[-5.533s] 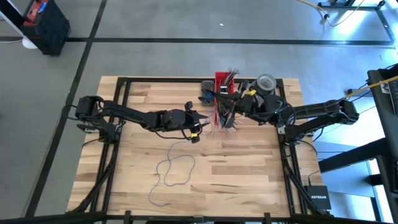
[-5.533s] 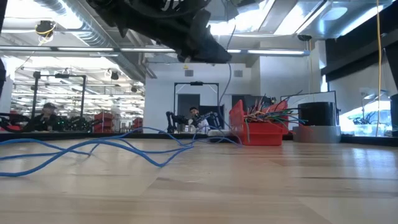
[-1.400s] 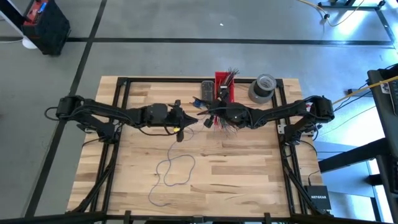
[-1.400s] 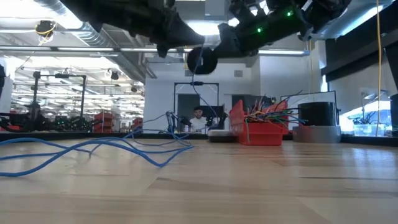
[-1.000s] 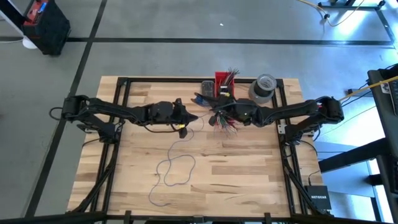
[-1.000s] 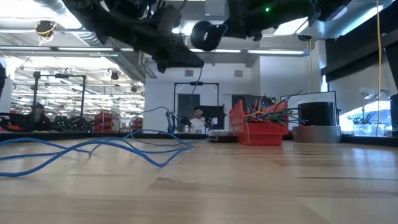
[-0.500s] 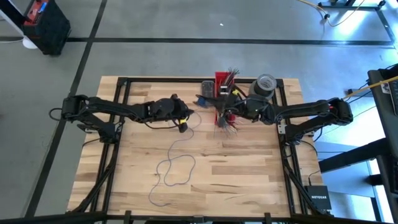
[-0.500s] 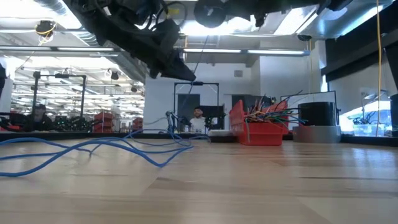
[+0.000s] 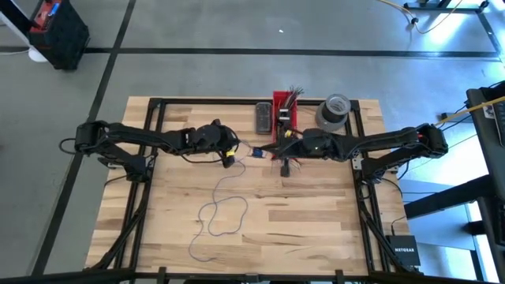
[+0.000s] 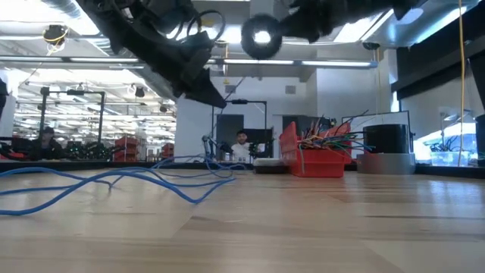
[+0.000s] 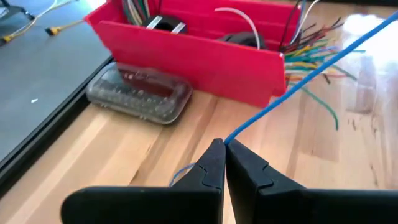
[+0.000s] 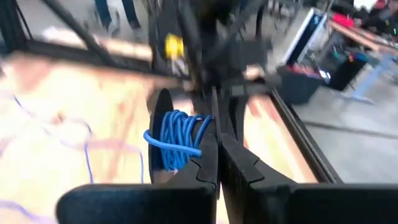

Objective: Coil cords
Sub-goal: Coil the blue wire into the black spool

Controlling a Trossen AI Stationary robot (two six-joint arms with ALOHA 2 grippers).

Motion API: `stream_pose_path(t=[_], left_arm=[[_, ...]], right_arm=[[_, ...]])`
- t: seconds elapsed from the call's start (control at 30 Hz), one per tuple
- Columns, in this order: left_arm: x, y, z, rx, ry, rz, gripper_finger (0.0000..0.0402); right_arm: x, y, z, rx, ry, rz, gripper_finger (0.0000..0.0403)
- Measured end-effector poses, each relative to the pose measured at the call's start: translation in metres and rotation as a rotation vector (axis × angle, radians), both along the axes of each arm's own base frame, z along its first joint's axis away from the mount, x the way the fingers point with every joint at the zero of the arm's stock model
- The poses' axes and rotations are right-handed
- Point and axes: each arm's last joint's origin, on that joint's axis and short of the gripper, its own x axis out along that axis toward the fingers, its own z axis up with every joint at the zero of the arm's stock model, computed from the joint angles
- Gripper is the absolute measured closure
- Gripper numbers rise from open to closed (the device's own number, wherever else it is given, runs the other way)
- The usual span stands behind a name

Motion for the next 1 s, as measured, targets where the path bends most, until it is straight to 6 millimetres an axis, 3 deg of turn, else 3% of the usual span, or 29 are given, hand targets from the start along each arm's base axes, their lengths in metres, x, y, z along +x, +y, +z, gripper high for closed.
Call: stream_pose_path(t=[0.37, 0.53, 0.77, 1.0], left_arm=[[-0.014, -0.002, 0.015, -0.045, -0.030, 0.028, 0.0400], [-0.010, -0.008, 0.021, -0.096, -0.101, -0.040, 0.0400], [0.000, -0.025, 0.029, -0.157, -0.233, -0.226, 0.0400], [0.015, -0.029, 0.025, -0.165, -0.323, -0.256, 0.0400]], right_arm=[[-0.006, -0.006, -0.040, -0.162, 0.220, -0.158, 0.0395], [0.005, -0.009, -0.061, -0.232, 0.282, -0.237, 0.0395], [0.025, -0.013, -0.078, -0.296, 0.227, -0.357, 0.0395], [0.036, -0.013, -0.076, -0.265, 0.112, -0.365, 0.0395]])
